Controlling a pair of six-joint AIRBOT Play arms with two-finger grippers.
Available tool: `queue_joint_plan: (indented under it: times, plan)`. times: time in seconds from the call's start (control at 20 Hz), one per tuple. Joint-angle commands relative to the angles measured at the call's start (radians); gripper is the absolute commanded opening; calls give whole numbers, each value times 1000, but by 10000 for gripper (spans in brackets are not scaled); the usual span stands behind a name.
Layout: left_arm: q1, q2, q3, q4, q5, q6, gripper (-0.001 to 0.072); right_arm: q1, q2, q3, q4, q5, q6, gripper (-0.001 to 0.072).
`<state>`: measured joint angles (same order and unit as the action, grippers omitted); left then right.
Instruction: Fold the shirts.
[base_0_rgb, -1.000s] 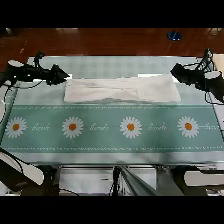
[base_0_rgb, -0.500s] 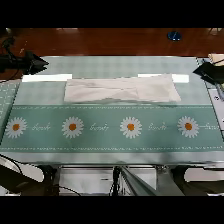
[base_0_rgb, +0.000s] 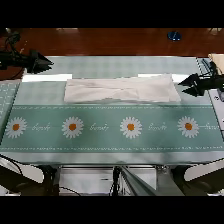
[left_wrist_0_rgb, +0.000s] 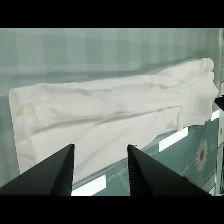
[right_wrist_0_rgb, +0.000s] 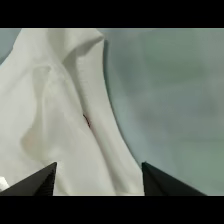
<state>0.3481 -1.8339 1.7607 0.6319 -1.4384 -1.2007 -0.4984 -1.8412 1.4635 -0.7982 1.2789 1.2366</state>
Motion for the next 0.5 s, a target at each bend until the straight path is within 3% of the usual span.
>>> queue_joint_plan:
  times: [0.0,0.2,0.3,0.35,0.45]
  plan:
    - [-12,1,1,0,-7,-1,395,60,-74,2,41,-31,-12,599]
    - [-12,1,1,0,-14,-1,395,137,-103,2,67,-66,-18,596]
    - [-12,1,1,0,-14,-1,395,174,-107,2,60,-71,-6,560]
    - [-12,1,1,0,-14,-1,395,191,-107,2,56,-79,-7,501]
    - [-12,1,1,-1,-16,-1,395,210,-107,5,61,-86,-8,169]
